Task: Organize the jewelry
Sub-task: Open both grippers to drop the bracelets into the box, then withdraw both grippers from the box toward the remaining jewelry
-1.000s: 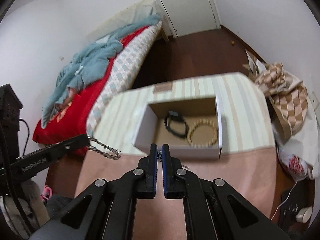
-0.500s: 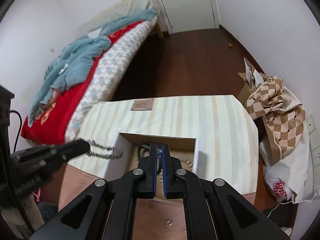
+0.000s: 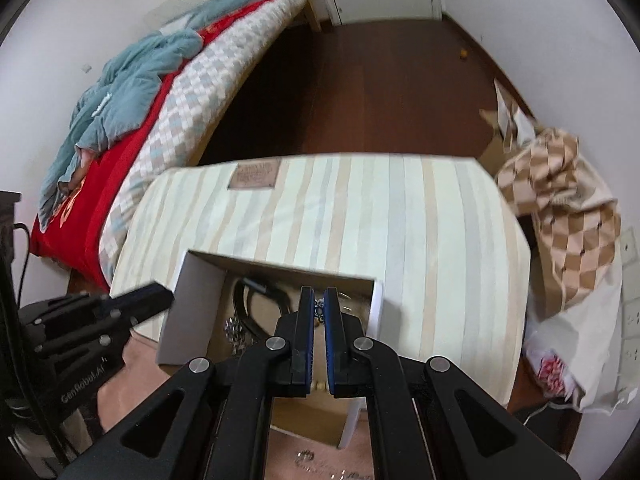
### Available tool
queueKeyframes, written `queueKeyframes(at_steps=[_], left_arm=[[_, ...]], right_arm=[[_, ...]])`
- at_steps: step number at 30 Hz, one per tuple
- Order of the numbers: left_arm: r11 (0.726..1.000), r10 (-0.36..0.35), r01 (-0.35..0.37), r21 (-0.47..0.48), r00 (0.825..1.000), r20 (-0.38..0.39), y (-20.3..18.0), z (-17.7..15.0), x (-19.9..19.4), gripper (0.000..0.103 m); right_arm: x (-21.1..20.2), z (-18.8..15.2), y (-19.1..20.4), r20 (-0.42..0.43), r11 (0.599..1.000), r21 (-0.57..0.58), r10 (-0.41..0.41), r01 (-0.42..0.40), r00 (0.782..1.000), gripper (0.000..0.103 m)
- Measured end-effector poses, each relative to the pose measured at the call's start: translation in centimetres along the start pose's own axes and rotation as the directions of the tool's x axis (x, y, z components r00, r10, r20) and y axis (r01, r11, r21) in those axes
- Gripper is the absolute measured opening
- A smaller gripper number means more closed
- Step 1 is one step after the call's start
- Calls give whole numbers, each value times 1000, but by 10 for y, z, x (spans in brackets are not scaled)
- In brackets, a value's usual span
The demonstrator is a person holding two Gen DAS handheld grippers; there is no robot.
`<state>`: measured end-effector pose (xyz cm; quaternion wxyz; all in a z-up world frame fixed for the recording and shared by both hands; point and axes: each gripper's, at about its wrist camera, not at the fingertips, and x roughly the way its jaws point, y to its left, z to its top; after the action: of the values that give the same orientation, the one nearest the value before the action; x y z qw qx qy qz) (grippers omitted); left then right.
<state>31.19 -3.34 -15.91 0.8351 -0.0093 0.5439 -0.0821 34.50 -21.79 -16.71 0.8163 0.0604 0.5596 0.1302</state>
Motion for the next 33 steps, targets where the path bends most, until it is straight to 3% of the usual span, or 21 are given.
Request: queueKeyframes(at_steps=[2, 4, 5, 6, 10, 12, 14, 19, 25, 33], left_arm=[[1000, 29, -29, 1, 1000, 11, 3, 0, -2, 11], [998, 67, -67, -4, 997, 23, 6, -2, -4, 38], [997, 80, -80, -8, 996, 34, 8, -4, -7, 70], [996, 86, -86, -17, 995, 51, 10, -6, -10, 87], [993, 116, -114, -32, 991, 66, 15, -17, -15, 88], [990, 138, -136, -29, 989, 62, 16, -26, -15, 103], [989, 145, -144, -31, 988, 54, 16, -34, -14, 103], [983, 181, -179, -36, 982, 58, 17, -54, -19, 103], [979, 202, -198, -55, 976, 86, 20, -66, -38, 103], [976, 219, -212, -56, 959, 180, 15, -87, -82, 103]], right_arm=[[2, -4, -1, -26, 1000, 3, 2, -2, 1000, 7], [-2, -10, -2, -32, 1000, 4, -13, 13, 999, 22], [-6, -13, -2, -24, 1000, 6, -23, 23, 999, 40], [-10, -16, -2, -19, 1000, 10, -29, 29, 999, 54], [-26, -35, -2, 17, 992, 27, -127, 126, 992, 71], [-28, -47, 1, 18, 981, 37, -191, 190, 982, 88], [-26, -60, 3, 18, 971, 45, -236, 235, 972, 98], [-22, -82, 10, 7, 952, 44, -302, 302, 953, 100], [-38, -92, 21, 39, 951, 54, -307, 305, 951, 101], [-78, -109, 47, 108, 952, 49, -306, 302, 946, 101]])
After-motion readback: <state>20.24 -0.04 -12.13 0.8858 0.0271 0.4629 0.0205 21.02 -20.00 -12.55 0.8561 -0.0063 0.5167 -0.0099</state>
